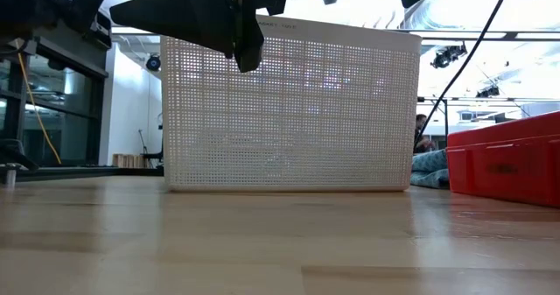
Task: Pick & place medical supplies in basket/bin
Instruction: Put the patient gown into the white bin
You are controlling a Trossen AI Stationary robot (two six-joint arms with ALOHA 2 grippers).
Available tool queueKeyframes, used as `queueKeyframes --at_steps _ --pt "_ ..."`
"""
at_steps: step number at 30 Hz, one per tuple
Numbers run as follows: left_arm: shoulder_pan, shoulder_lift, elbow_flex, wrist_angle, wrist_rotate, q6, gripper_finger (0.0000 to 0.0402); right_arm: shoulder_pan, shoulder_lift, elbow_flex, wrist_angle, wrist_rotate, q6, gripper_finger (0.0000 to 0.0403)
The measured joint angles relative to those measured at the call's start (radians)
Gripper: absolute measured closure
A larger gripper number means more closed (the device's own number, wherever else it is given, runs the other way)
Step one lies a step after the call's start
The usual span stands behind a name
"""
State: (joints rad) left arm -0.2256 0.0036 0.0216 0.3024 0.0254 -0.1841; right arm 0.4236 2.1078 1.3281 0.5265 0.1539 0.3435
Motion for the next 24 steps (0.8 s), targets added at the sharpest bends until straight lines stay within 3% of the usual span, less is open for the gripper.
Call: queueKeyframes --at_steps 24 --pt "0.0 0.0 -0.003 -0.22 0.037 0.003 0.0226 0.0 0.0 0.0 0.0 0.0 0.0 0.0129"
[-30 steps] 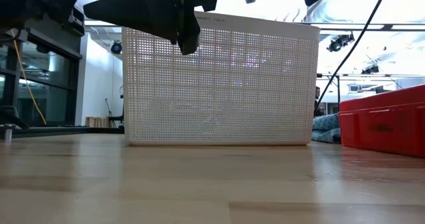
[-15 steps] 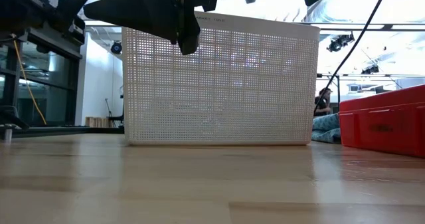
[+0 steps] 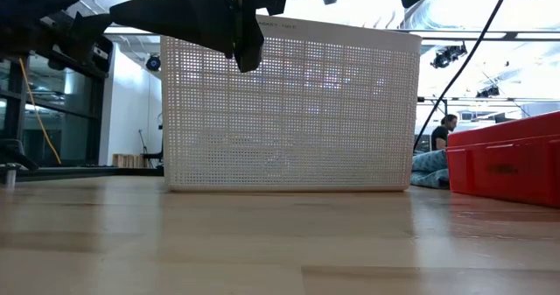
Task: Pick & place medical supplies in basket/bin
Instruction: Put the patient gown into the white bin
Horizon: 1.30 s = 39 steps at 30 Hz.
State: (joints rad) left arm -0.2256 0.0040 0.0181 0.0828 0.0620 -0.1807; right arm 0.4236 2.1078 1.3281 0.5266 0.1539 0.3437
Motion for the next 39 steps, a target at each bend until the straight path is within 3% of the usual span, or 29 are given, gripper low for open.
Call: queueKeyframes --at_steps 39 --pt "0.0 0.0 -0.01 -0.069 -0.011 0.0 0.0226 0.0 0.0 0.0 0.0 0.0 0.0 0.0129"
